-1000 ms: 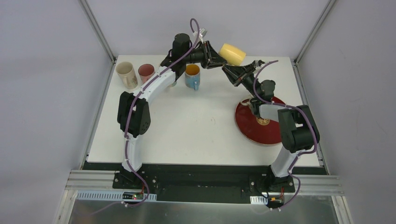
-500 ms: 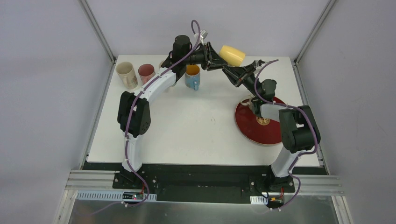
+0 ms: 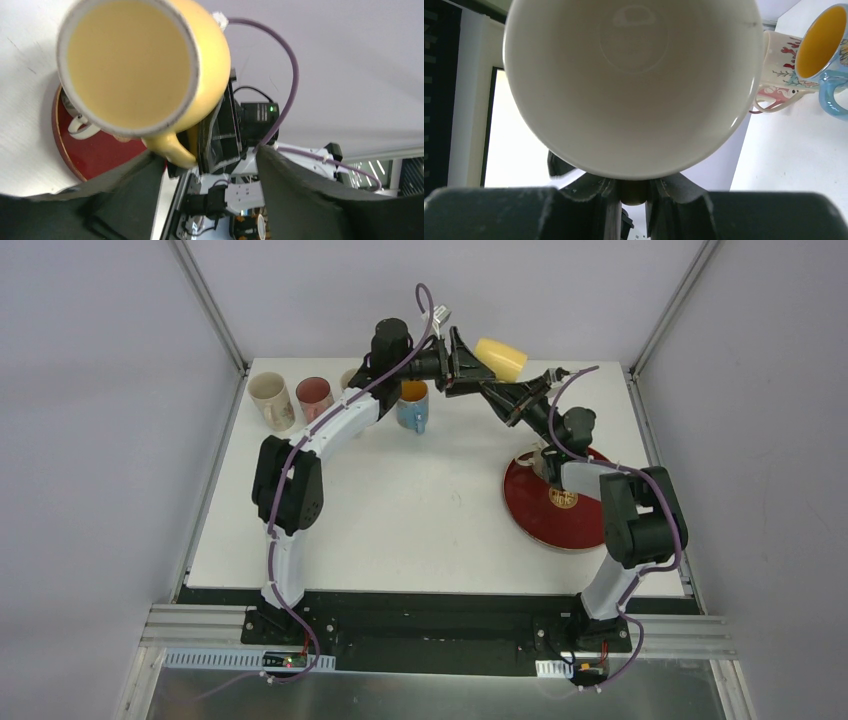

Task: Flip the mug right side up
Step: Turn over the cup on the tray.

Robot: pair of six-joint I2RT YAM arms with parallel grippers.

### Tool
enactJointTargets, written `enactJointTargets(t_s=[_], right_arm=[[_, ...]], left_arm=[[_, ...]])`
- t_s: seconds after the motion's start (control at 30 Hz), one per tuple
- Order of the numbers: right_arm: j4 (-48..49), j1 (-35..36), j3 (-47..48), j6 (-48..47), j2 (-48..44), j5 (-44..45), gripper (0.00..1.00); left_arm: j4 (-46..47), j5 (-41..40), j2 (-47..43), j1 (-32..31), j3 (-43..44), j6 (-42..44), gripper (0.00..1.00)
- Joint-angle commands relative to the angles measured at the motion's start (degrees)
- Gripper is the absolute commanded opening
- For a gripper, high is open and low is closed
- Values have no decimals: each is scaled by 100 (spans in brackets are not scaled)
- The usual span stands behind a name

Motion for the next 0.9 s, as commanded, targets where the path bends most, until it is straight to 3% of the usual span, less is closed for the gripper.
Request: enactJointTargets(t_s=[0.0,0.13,0.53,0.87], right_arm=[[585,-144,456,-16,-443,183,0],[568,-216,478,-13,-501,162,0],[-95,-378,470,-471,-782,-76,0],[-1660,-390,591,-1719,-1170,-564,0]], left_arm=[[268,490,-366,-122,-199,-2,78],[140,512,-514,-85,-398,195,98],[-864,522,-1138,143,-608,1220,99],[-2655,233,-2075,898,-661,3119,100]])
